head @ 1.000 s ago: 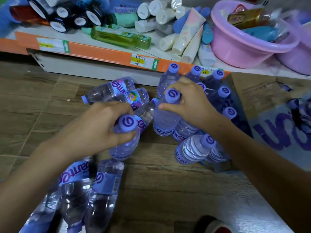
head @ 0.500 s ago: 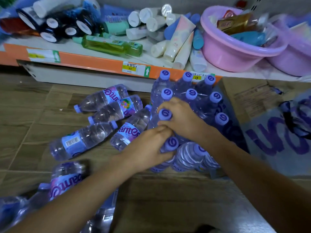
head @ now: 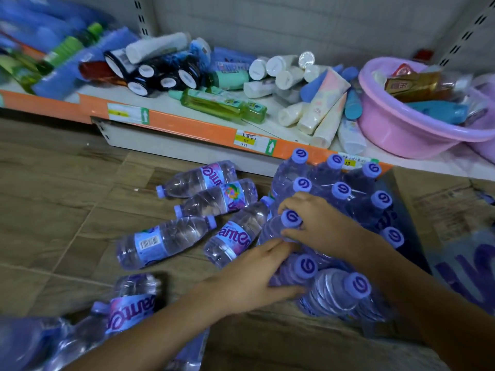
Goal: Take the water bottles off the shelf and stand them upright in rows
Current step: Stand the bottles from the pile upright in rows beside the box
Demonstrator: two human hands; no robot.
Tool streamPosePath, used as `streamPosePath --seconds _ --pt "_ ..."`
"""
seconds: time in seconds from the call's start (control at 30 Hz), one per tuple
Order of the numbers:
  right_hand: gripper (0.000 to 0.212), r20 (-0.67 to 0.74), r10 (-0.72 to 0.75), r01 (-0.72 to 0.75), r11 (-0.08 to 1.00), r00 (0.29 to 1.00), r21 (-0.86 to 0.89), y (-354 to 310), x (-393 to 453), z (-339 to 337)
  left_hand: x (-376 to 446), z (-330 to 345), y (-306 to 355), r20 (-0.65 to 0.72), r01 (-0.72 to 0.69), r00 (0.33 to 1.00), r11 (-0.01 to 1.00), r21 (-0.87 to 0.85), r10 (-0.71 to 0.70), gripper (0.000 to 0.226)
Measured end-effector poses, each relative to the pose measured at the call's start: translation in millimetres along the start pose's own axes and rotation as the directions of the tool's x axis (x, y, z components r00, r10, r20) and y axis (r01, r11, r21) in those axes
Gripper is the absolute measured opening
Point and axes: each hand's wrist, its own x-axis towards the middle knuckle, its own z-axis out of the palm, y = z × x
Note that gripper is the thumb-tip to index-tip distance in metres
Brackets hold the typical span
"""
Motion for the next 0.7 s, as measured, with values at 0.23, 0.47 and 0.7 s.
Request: streamPosePath --seconds 0.23,0.47,0.7 --pt "0.026 -0.124 -0.113 0.08 0.967 0.986 -0.243 -29.6 38.2 -31.3 -8.4 -75.9 -113.7 -0.304 0.419 0.876 0.903 0.095 -0.374 0.039" --pt "0.037 0.428 0.262 0.127 0.711 0.865 -0.692 -48.6 127.9 36.1 14.7 -90.7 -171.5 -0.002 0.794 0.602 0.599 0.1 -0.798 0.036" --pt "0.052 0.474 0.253 0.2 0.671 0.843 -0.714 -30.7 147.0 56.9 4.9 -85.0 -186.4 0.019 0.699 0.626 0.551 -0.456 -0.779 0.009"
